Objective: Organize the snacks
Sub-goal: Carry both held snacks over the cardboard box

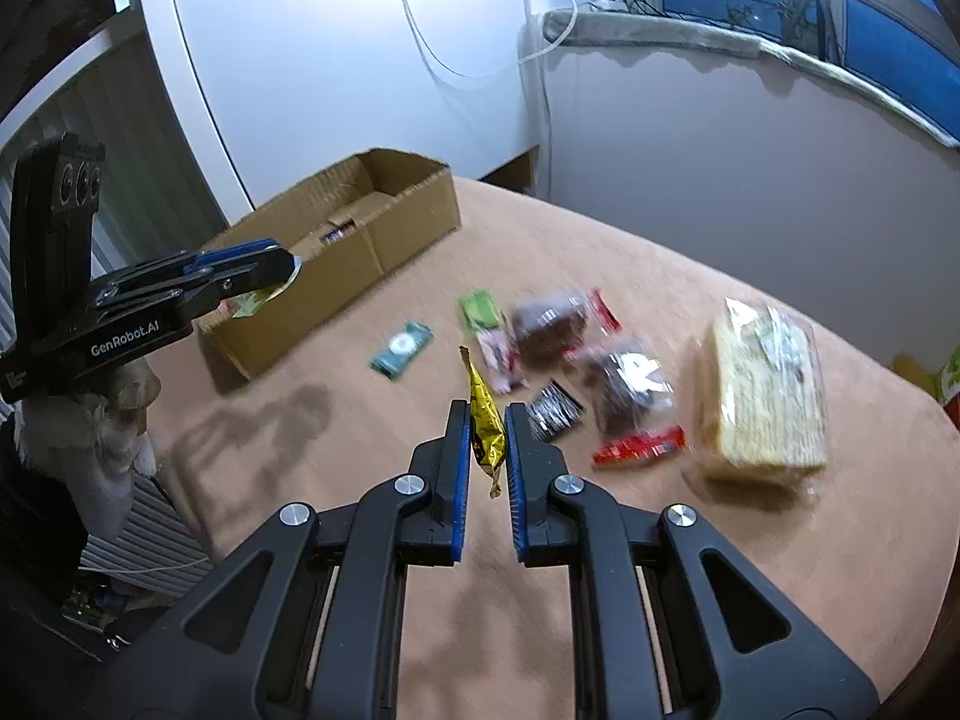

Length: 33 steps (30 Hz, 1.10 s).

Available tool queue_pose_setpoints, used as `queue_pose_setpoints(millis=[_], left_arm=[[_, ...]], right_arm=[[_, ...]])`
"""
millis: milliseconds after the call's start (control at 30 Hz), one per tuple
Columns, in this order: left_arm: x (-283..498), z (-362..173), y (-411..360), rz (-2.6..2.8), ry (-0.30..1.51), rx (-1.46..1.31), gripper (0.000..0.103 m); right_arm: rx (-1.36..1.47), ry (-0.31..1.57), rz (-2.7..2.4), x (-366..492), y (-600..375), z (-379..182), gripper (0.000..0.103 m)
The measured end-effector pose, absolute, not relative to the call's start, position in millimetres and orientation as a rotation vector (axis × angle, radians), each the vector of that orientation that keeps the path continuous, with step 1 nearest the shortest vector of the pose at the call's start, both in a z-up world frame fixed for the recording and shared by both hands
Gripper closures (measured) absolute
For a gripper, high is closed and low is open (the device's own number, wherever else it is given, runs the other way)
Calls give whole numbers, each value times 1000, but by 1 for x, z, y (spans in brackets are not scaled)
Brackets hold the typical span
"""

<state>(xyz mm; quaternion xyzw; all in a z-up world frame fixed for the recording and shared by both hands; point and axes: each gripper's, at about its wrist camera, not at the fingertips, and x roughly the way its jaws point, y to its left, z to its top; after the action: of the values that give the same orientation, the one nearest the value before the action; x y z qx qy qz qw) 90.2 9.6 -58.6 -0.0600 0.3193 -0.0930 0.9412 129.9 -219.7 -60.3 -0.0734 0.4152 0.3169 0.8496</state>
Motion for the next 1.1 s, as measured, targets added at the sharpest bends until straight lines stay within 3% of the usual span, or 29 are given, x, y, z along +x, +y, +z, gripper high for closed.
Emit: queue_pose_setpoints(millis=[500, 1100], left_arm=[[82, -58, 68, -84, 630, -151, 80], [84, -70, 102, -8, 667, -159, 80]], right_arm=[[-193, 805, 763, 177, -130, -27, 92], [-224, 857, 830, 245, -28, -49, 92]])
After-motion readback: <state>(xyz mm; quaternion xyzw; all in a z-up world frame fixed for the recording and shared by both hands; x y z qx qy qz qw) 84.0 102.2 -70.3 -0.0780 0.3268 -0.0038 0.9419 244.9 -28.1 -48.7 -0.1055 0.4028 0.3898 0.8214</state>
